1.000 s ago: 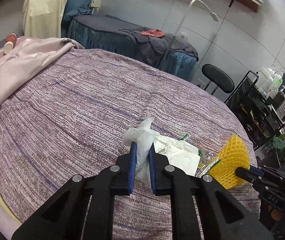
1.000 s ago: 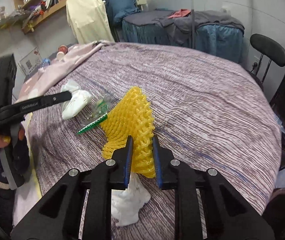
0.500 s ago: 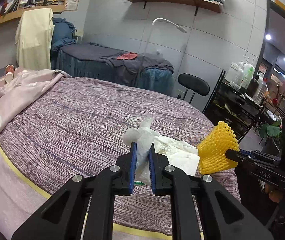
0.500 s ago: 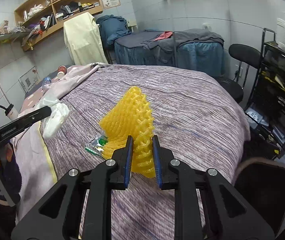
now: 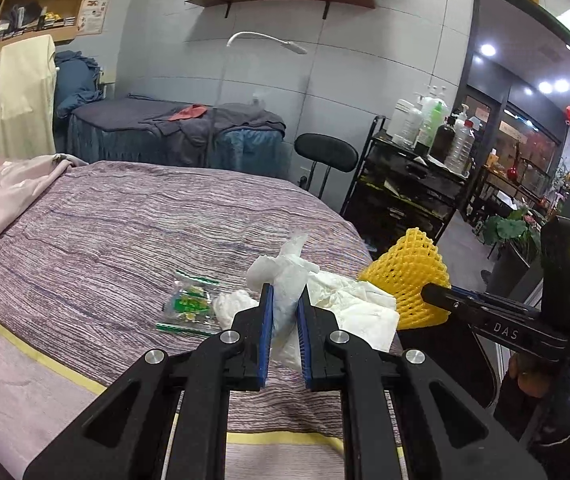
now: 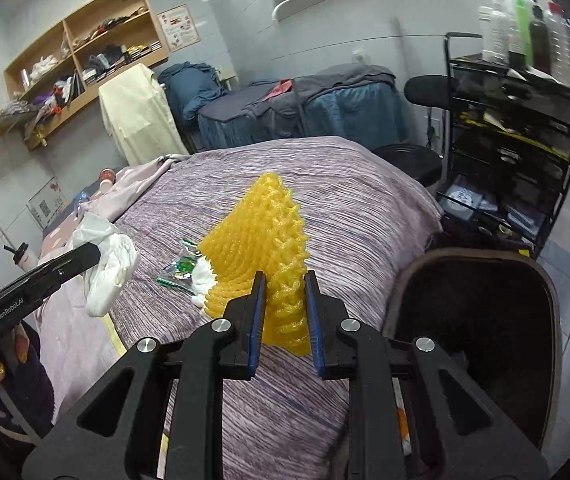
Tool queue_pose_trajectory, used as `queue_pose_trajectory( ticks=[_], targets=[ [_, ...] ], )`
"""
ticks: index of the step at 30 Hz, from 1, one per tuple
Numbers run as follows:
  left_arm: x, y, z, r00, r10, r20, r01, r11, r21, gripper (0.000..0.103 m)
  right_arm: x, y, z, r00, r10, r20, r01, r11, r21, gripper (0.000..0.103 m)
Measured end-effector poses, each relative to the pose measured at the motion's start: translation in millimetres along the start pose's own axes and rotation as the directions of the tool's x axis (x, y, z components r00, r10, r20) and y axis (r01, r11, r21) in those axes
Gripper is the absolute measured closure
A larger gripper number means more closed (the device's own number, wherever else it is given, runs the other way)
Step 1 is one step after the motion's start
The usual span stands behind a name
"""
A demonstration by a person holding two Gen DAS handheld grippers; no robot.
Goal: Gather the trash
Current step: 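Carry both items to the bin while the right tool drops the yellow foam net inside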
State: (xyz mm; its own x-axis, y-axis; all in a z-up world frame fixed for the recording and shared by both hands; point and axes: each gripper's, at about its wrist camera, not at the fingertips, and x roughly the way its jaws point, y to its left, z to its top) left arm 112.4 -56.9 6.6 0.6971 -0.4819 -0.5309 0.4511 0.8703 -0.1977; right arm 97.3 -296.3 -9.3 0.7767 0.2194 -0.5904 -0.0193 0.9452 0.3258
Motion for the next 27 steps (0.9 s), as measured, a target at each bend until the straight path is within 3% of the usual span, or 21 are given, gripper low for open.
queue_pose_trajectory(
  ticks=[15, 27],
  targets=[
    [28, -78, -16, 0.991, -0.116, -0.069, 0.122, 0.988, 0.093, 0.091, -41, -71, -40, 0.99, -0.139, 0.014, 0.135, 0.981, 0.139, 0.083],
    [43, -120, -26, 0.981, -0.152, -0.12, 0.17, 0.972, 0.161, 0.091, -40, -119, -77, 0.967, -0.247, -0.057, 0.253, 0.944, 0.21, 0.083]
  ],
)
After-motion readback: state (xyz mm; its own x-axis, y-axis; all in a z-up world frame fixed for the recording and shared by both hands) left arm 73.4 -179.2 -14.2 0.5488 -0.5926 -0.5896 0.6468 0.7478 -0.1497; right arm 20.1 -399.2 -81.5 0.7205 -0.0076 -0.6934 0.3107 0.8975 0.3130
